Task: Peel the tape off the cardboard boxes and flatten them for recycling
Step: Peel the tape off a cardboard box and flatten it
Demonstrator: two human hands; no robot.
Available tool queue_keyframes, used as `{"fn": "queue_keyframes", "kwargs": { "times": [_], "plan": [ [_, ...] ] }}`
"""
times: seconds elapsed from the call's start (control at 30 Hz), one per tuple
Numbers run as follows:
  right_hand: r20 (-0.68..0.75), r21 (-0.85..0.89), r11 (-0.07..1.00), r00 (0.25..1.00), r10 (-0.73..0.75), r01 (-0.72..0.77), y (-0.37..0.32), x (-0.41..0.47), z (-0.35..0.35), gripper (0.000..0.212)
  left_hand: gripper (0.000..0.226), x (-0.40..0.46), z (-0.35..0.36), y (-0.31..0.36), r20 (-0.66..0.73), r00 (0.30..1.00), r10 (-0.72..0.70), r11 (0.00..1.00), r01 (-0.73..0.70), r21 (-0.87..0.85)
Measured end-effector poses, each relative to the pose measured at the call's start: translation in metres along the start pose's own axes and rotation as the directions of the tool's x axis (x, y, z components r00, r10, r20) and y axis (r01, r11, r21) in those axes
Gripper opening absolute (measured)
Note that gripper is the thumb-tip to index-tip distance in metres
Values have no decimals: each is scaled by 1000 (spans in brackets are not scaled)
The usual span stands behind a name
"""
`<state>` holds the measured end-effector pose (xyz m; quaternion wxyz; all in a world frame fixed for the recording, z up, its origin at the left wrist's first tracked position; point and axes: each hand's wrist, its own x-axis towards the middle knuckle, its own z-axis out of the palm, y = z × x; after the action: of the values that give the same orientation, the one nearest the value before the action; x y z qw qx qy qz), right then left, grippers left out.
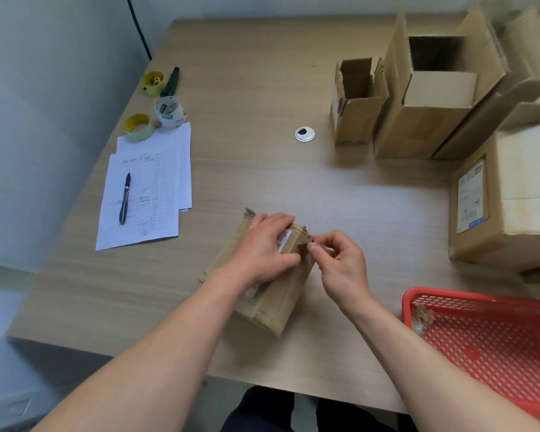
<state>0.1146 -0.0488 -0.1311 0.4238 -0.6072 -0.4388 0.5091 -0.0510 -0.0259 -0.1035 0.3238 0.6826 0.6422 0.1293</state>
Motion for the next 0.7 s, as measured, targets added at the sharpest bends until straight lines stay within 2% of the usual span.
{"fn": "queue_keyframes", "kwargs": {
  "times": [0.13, 0.37, 0.53, 0.7],
  "plan": [
    [24, -24, 997, 997, -70, 71, -23, 13, -1, 14, 78, 0, -9, 9, -33, 999, -9, 995, 6, -96],
    [40, 27, 1000, 999, -10, 9, -29, 26, -4, 21, 75, -11, -13, 13, -47, 998, -46, 966, 32, -256],
    [-39, -59, 998, 999, -23, 20, -28, 30, 0, 22, 70, -9, -13, 10, -70, 993, -99, 931, 67, -359],
    [-86, -30, 999, 996, -36, 34, -34, 29, 5, 23, 60, -8, -13, 8, -76, 987, -142, 893, 95, -439]
  ]
}}
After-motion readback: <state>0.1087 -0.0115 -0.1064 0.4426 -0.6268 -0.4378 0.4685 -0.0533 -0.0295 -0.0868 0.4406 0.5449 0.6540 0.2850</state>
